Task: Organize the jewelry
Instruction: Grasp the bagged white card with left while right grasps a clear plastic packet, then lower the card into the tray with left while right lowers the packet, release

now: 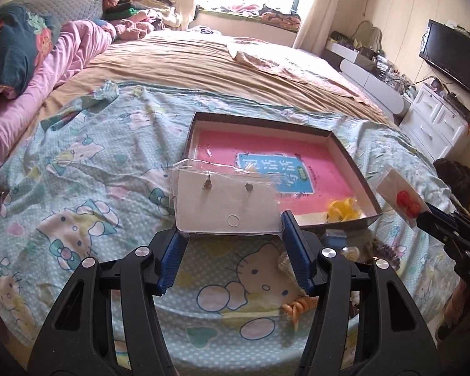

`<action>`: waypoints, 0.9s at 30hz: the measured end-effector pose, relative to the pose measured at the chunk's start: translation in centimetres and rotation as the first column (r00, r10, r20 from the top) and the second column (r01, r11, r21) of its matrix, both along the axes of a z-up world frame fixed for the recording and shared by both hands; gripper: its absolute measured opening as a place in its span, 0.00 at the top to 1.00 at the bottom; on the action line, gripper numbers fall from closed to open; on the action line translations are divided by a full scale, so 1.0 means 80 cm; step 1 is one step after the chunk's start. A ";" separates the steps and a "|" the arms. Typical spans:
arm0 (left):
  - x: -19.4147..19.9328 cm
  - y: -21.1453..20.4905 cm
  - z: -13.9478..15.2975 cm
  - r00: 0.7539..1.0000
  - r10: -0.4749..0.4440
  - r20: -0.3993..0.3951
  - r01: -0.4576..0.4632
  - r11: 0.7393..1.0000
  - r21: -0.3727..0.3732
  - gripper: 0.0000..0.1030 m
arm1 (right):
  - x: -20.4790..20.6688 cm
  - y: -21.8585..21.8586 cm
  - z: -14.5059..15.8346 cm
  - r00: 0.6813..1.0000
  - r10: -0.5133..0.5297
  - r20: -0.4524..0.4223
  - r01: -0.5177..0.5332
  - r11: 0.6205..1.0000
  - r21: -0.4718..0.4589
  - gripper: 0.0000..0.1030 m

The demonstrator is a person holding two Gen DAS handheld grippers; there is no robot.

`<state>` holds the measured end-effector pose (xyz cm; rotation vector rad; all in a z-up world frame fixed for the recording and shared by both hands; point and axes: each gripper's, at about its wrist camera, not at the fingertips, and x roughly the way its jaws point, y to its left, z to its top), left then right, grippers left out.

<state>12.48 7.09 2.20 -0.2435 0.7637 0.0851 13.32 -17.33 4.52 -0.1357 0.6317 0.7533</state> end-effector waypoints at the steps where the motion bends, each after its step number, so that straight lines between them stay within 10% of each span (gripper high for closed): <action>1: 0.002 -0.001 0.003 1.000 -0.003 0.006 0.003 1.000 -0.003 0.51 | 0.002 -0.001 0.002 1.000 -0.005 0.003 0.005 1.000 0.003 0.83; 27: 0.076 -0.048 0.019 0.993 -0.113 0.021 0.113 0.993 0.022 0.51 | 0.063 -0.009 0.014 0.992 -0.119 0.049 0.119 0.993 0.002 0.83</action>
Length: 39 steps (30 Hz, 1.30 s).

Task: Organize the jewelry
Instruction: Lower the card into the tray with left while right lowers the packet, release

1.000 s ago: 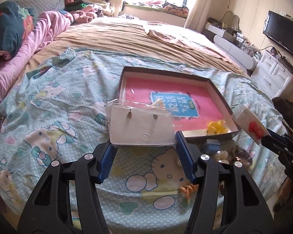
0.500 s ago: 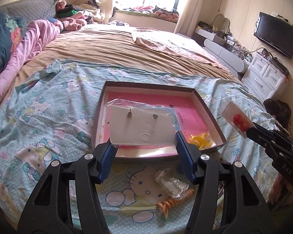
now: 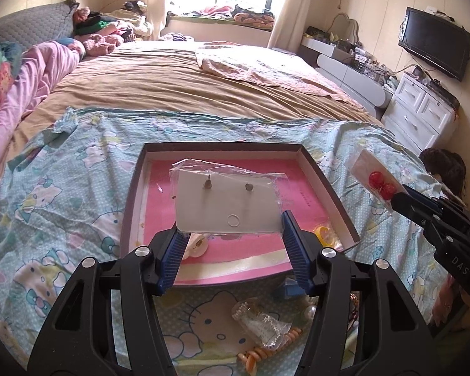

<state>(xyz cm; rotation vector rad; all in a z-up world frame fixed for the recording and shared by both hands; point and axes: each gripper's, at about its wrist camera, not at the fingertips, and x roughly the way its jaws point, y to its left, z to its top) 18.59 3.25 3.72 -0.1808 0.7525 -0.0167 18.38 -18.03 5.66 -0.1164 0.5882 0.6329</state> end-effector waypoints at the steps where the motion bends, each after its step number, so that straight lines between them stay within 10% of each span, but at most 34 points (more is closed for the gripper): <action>1: 0.003 -0.002 -0.002 1.000 -0.006 -0.003 0.006 1.000 0.001 0.51 | 0.002 0.000 0.000 1.000 -0.004 -0.001 0.004 1.000 0.000 0.83; 39: 0.063 -0.013 -0.097 0.982 -0.099 -0.162 0.100 0.995 0.000 0.50 | 0.090 0.036 -0.076 0.984 -0.101 -0.148 0.088 0.992 -0.091 0.83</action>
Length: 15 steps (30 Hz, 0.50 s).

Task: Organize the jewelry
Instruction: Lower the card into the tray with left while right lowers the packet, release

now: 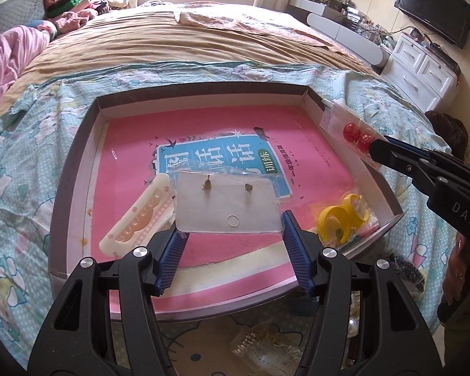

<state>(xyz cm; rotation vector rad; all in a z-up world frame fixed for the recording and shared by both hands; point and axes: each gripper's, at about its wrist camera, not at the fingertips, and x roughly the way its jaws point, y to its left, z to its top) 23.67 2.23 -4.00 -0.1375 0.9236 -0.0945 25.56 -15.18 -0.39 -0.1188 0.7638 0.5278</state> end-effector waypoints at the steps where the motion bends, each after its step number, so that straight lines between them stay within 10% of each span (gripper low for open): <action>1: 0.000 0.000 -0.001 1.000 0.000 -0.002 0.000 1.000 0.000 0.49 | 0.002 0.000 -0.001 1.000 -0.002 -0.003 0.002 1.000 0.001 0.83; 15: -0.007 0.001 0.014 1.000 0.006 0.019 -0.006 1.000 -0.005 0.40 | 0.010 -0.002 -0.021 0.998 -0.025 -0.054 0.025 1.000 0.000 0.81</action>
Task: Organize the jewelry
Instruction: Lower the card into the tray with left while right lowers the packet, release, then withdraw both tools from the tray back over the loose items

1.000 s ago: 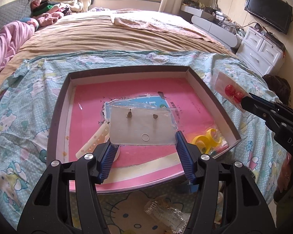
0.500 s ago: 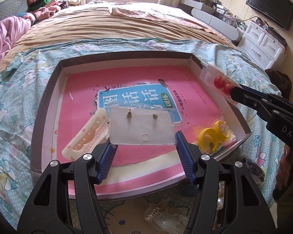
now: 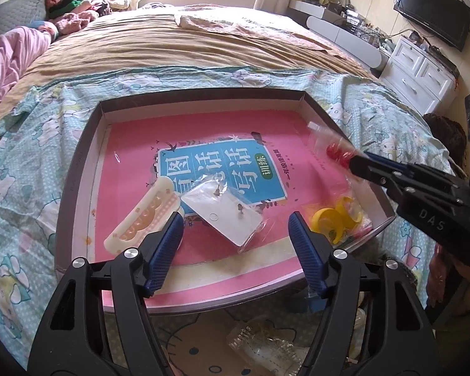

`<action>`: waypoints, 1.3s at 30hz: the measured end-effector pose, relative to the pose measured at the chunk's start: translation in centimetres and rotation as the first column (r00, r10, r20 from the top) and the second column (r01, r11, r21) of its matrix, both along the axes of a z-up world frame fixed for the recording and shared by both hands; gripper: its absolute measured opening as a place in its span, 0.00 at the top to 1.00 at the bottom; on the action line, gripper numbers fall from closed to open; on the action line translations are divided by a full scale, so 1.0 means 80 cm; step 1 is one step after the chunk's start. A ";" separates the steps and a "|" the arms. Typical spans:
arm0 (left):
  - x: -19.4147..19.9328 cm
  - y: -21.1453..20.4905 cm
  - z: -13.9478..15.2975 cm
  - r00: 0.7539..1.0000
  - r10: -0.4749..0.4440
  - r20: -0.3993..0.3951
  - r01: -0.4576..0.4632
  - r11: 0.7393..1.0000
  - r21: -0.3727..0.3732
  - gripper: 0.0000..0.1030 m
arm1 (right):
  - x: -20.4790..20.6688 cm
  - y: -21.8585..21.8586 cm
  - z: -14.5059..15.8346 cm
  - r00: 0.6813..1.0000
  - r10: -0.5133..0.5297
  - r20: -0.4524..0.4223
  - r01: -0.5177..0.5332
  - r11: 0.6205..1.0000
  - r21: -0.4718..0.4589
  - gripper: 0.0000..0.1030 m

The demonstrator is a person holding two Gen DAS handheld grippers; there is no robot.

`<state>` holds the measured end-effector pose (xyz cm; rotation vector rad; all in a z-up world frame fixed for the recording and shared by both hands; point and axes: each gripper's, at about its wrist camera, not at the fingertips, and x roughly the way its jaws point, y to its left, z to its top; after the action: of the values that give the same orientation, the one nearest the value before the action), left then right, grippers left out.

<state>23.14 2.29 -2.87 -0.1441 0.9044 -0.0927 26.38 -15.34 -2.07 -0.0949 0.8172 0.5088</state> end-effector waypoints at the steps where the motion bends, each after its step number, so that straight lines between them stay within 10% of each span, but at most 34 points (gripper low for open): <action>1: -0.001 0.000 0.003 1.000 0.003 0.003 -0.003 1.000 -0.002 0.40 | 0.000 -0.001 -0.001 1.000 -0.002 -0.003 0.002 1.000 0.000 0.80; 9: -0.010 0.003 0.022 0.999 0.015 0.032 -0.015 1.000 -0.015 0.34 | -0.004 -0.006 0.000 1.000 -0.011 -0.005 0.011 1.000 0.001 0.74; 25: -0.033 0.025 0.061 0.993 0.076 0.092 -0.071 0.996 -0.056 0.19 | -0.048 -0.035 0.055 0.996 -0.027 0.083 0.020 0.996 0.083 0.24; 39: -0.066 0.032 0.099 0.981 0.114 0.155 -0.102 0.991 -0.083 0.10 | -0.092 -0.050 0.091 0.990 -0.005 0.143 -0.012 0.993 0.114 0.19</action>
<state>17.84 4.81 5.08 -0.2516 0.7319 -0.0365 19.01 -19.36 5.24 -0.0261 0.6463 0.5450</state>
